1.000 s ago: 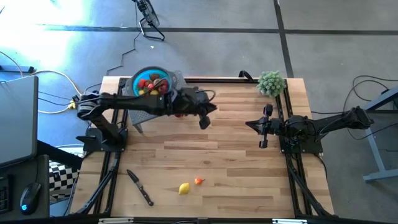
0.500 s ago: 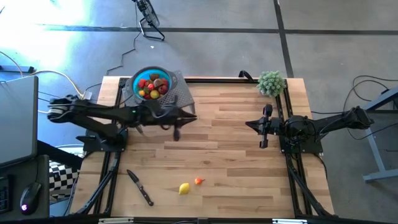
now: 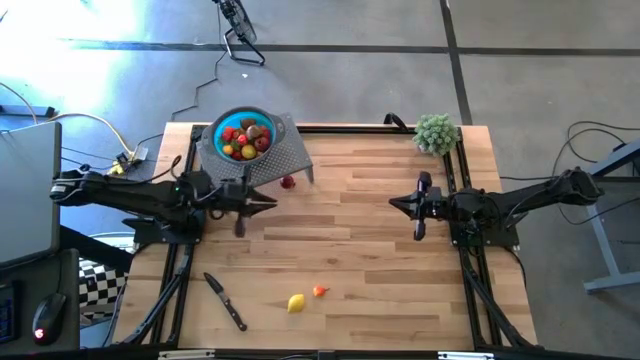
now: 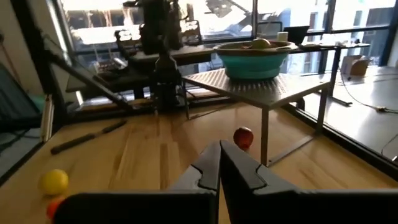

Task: Pick & Place Fruit
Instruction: Put the red pomegranate into the blue strainer bowl on the shelf

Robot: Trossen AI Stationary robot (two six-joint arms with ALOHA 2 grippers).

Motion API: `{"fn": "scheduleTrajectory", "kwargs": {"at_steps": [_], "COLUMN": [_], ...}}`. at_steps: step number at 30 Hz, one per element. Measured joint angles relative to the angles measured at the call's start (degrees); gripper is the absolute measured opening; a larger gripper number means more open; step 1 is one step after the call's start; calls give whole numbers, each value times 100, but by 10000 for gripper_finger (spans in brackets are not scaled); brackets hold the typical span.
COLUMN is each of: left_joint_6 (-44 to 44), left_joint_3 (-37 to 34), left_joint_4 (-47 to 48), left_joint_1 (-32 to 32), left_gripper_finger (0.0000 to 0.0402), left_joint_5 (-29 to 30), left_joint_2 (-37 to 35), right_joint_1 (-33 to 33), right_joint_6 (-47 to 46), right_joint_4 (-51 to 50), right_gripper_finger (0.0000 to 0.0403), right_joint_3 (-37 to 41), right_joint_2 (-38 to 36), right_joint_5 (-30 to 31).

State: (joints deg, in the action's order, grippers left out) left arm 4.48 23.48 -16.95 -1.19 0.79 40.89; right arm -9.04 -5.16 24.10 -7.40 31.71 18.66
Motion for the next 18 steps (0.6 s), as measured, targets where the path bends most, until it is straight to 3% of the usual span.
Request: {"fn": "scheduleTrajectory", "kwargs": {"at_steps": [11,18], "left_joint_6": [-272,-1074], "left_joint_3": [-1525,-1709], "left_joint_4": [114,359], "left_joint_1": [-35,-35], "left_gripper_finger": [37,37], "left_joint_5": [-39,-39], "left_joint_2": [-2319,-3040], "right_joint_1": [4,4], "right_joint_6": [-411,-707], "right_joint_4": [1966,2631], "right_gripper_finger": [2,2], "right_joint_3": [-2,-2], "right_joint_2": [1248,2046], "right_joint_5": [275,312]}}
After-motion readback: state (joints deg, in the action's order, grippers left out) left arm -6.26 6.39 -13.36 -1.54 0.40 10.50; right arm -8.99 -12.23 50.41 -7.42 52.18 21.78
